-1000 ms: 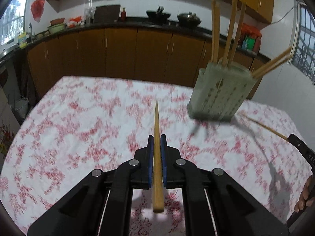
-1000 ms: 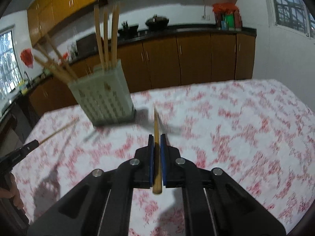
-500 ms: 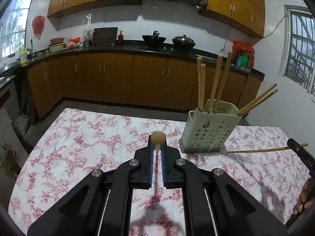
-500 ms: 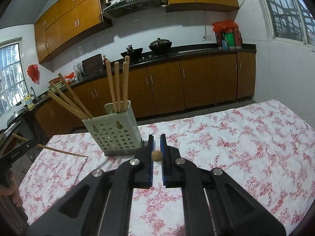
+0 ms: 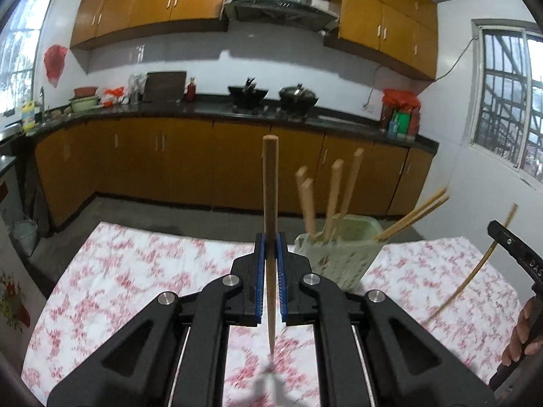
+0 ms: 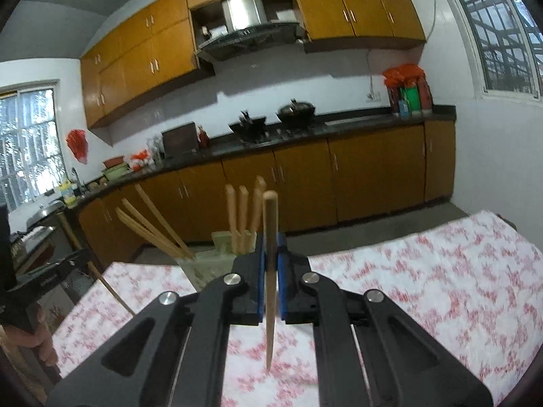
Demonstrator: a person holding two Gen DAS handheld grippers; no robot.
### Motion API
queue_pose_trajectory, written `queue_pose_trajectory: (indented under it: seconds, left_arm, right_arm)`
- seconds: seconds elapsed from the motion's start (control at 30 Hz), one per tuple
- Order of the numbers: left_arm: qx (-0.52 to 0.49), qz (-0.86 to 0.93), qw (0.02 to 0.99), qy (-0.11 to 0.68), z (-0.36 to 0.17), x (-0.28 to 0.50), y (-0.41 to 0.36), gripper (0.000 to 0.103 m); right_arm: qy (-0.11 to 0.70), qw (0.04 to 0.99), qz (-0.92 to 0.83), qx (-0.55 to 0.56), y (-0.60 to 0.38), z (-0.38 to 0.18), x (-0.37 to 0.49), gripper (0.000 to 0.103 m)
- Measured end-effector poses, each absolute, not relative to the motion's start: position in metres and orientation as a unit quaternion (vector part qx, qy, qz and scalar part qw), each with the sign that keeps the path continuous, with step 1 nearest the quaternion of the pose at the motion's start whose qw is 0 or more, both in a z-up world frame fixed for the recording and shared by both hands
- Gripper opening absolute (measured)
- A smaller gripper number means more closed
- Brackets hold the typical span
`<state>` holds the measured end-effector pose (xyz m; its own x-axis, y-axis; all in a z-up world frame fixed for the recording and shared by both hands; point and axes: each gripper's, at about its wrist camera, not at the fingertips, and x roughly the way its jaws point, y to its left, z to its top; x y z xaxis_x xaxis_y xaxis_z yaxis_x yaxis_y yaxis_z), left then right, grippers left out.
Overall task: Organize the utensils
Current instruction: 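Lift the left tool's chopstick upright over the caddy while the right tool carries its own, then drop the left tool's chopstick into the caddy and open while the right tool releases its own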
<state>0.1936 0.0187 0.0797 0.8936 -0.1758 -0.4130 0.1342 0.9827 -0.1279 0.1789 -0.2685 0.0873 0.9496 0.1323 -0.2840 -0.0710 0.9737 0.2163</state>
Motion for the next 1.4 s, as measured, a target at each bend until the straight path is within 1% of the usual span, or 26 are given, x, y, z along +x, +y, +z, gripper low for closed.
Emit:
queue_pose_trajectory:
  seconds: [0.2,0.47,0.57,0.7,0.83,1.03,1.17,1.3,1.4]
  left_arm:
    - [-0.05,-0.107,0.978,0.171,0.116,0.199,-0.004,0.007]
    - [-0.065,-0.128,0.986,0.079,0.164,0.216,-0.034,0.007]
    - [-0.061,-0.122,0.989,0.056,0.166,0.227,-0.042,0.007]
    - [-0.059,-0.108,0.992,0.037,0.158,0.243,-0.047,0.007]
    - [-0.062,-0.107,0.991,0.041,0.145,0.254,-0.05,0.007]
    - [-0.078,-0.112,0.987,0.08,0.112,0.268,-0.048,0.007]
    - [-0.084,-0.115,0.985,0.101,0.104,0.27,-0.043,0.008]
    - [-0.086,-0.114,0.984,0.104,0.107,0.263,-0.035,0.008]
    - [-0.088,-0.113,0.984,0.106,0.112,0.261,-0.031,0.011]
  right_arm:
    - [0.096,0.987,0.074,0.105,-0.258,0.13,0.18,0.008]
    - [0.003,0.992,0.072,0.104,-0.242,0.185,0.2,0.008]
    - [-0.022,0.992,0.06,0.108,-0.24,0.197,0.215,0.008]
    - [-0.041,0.992,0.045,0.112,-0.237,0.198,0.241,0.008]
    - [-0.028,0.993,0.036,0.106,-0.232,0.181,0.269,0.008]
    - [0.02,0.994,0.035,0.104,-0.227,0.15,0.296,0.008]
    - [0.051,0.991,0.043,0.112,-0.227,0.135,0.301,0.01]
    - [0.057,0.991,0.044,0.116,-0.231,0.135,0.297,0.019]
    - [0.055,0.991,0.044,0.117,-0.233,0.136,0.288,0.023]
